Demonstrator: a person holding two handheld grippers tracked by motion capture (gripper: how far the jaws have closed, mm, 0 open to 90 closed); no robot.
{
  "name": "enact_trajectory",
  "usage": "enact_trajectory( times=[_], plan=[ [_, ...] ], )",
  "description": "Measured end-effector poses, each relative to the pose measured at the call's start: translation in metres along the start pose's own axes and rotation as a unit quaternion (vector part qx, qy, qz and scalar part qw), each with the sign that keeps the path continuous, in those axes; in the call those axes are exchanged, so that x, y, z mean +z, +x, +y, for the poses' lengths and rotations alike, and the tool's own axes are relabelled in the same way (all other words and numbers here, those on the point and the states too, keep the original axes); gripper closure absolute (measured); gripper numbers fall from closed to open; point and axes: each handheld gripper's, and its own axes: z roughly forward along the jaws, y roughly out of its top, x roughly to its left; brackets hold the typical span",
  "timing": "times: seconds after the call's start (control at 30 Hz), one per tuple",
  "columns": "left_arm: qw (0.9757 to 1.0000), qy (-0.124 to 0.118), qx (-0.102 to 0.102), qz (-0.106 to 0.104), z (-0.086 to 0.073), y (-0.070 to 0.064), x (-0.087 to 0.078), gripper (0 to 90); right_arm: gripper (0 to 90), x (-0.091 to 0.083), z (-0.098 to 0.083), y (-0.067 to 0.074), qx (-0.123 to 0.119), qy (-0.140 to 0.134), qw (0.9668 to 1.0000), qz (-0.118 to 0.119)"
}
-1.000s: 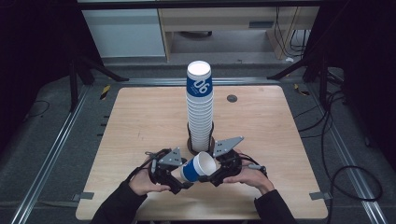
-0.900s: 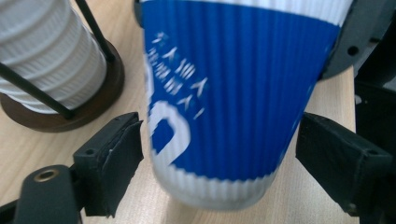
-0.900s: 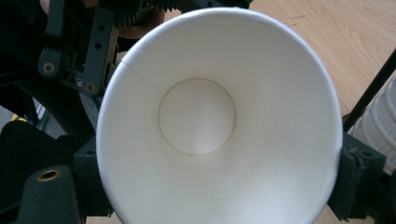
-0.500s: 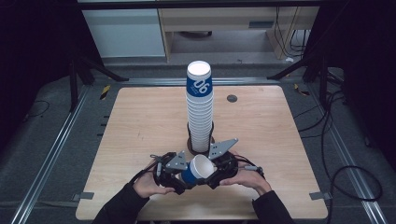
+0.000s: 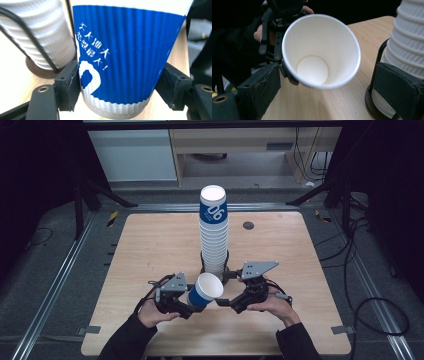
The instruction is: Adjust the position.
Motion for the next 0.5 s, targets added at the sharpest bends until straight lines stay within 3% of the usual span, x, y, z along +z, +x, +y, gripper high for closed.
enact_trajectory(
  times=[0.03, 0.07, 0.2, 0.5],
  plan=[
    [1.0000, 0.000, 0.000, 0.000, 0.000, 0.000, 0.000, 27.0, 7.1, 0.000, 0.000, 0.000, 0.000, 0.000, 1.0000, 0.000],
    [0.9997, -0.024, -0.007, 0.007, 0.000, 0.001, -0.004, 27.0, 7.3, -0.002, 0.000, -0.001, 0.007, -0.009, 0.9999, -0.001],
    [0.9986, -0.050, -0.010, 0.013, 0.002, -0.003, -0.003, 27.1, 7.8, 0.002, -0.001, -0.002, 0.013, -0.015, 0.9998, 0.000],
    [0.9990, -0.045, 0.005, 0.003, 0.005, -0.018, 0.010, 27.0, 11.0, 0.019, -0.001, 0.006, 0.020, -0.019, 0.9989, 0.037]
  ],
)
